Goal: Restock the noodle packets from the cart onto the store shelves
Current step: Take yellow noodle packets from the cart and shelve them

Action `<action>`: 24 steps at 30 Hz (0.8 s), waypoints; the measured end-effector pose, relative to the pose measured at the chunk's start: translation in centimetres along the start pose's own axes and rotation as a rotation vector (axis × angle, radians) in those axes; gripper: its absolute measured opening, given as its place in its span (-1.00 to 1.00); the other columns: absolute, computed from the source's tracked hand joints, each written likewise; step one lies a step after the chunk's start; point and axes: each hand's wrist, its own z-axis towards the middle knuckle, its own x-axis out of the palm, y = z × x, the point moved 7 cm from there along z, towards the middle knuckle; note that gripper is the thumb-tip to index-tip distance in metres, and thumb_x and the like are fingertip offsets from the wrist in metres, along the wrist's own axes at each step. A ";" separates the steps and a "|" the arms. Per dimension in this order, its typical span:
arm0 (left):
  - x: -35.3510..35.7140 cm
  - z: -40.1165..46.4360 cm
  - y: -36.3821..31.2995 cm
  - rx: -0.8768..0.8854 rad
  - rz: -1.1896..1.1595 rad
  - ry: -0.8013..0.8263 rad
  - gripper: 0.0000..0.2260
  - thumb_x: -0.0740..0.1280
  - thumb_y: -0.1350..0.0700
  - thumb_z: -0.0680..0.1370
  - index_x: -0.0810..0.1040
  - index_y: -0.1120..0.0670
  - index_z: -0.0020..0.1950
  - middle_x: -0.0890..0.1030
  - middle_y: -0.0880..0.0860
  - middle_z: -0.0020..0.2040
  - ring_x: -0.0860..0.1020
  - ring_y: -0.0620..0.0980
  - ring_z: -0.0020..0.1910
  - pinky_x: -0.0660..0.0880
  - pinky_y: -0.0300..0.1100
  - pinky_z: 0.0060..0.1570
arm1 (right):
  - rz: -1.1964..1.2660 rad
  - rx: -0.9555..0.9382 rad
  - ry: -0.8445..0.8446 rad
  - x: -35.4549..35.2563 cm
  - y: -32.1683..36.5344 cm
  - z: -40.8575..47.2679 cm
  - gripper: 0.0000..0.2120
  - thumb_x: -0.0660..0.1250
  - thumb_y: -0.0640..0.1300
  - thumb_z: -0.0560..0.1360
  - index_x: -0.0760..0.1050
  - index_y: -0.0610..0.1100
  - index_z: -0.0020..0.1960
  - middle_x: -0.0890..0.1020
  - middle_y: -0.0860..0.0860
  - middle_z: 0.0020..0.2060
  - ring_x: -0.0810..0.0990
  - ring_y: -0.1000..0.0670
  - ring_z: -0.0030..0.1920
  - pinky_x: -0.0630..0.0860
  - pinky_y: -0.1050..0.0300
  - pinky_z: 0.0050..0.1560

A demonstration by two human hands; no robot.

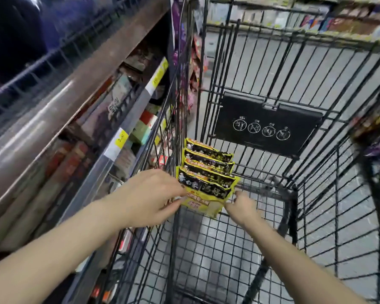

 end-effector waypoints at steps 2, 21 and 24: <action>0.6 -0.2 0.1 0.002 0.008 0.000 -0.81 0.19 0.04 0.48 0.58 0.04 -0.17 0.60 -0.07 -0.30 0.58 -0.01 -0.30 0.54 -0.18 -0.18 | 0.115 0.006 -0.011 1.2 0.0 1.3 -0.63 0.33 -0.05 0.47 0.38 -0.14 0.21 0.59 -0.13 0.07 0.55 -0.18 0.10 0.41 0.12 -0.10; 1.7 -0.5 -0.1 0.008 0.016 -0.051 -0.77 0.19 0.04 0.48 0.60 0.03 -0.25 0.61 -0.09 -0.32 0.57 -0.05 -0.36 0.54 -0.17 -0.27 | 0.535 0.096 -0.195 5.3 -0.5 3.1 -0.74 0.56 -0.17 0.29 0.57 -0.15 -0.07 0.67 -0.05 -0.19 0.63 -0.07 -0.19 0.60 0.06 -0.11; 1.9 -0.5 -0.1 0.021 0.064 -0.030 -0.77 0.19 0.03 0.48 0.60 0.03 -0.24 0.61 -0.09 -0.31 0.57 -0.04 -0.35 0.55 -0.16 -0.25 | 0.519 0.027 -0.184 4.7 0.0 2.3 -0.65 0.56 -0.12 0.29 0.53 -0.12 0.02 0.67 -0.04 -0.14 0.64 -0.07 -0.12 0.61 -0.03 -0.05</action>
